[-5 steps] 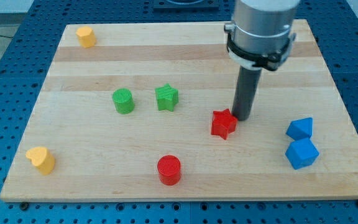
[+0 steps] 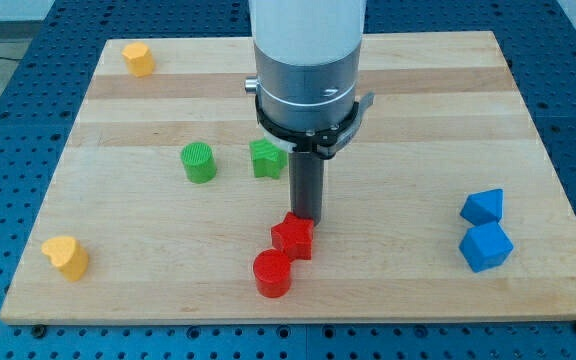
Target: Push the green circle along with the green star to the middle of the board
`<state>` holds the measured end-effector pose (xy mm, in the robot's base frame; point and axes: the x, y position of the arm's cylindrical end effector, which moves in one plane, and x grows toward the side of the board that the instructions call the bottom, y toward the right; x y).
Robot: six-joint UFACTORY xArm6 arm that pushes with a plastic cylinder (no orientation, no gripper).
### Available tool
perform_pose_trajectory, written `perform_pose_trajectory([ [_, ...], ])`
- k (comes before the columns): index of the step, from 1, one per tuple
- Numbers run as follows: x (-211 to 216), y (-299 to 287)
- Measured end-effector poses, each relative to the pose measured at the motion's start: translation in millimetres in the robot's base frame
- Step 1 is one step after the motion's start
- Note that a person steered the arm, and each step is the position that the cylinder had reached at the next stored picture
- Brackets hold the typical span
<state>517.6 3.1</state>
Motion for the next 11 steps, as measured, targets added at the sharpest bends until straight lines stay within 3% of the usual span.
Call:
perform_pose_trajectory([
  [1,-27,-3],
  [2,-45,-56],
  [4,-55,23],
  [6,-83,-60],
  [7,-48,-70],
  [8,-5,-126],
  [9,-35,-152],
  [11,-48,-71],
])
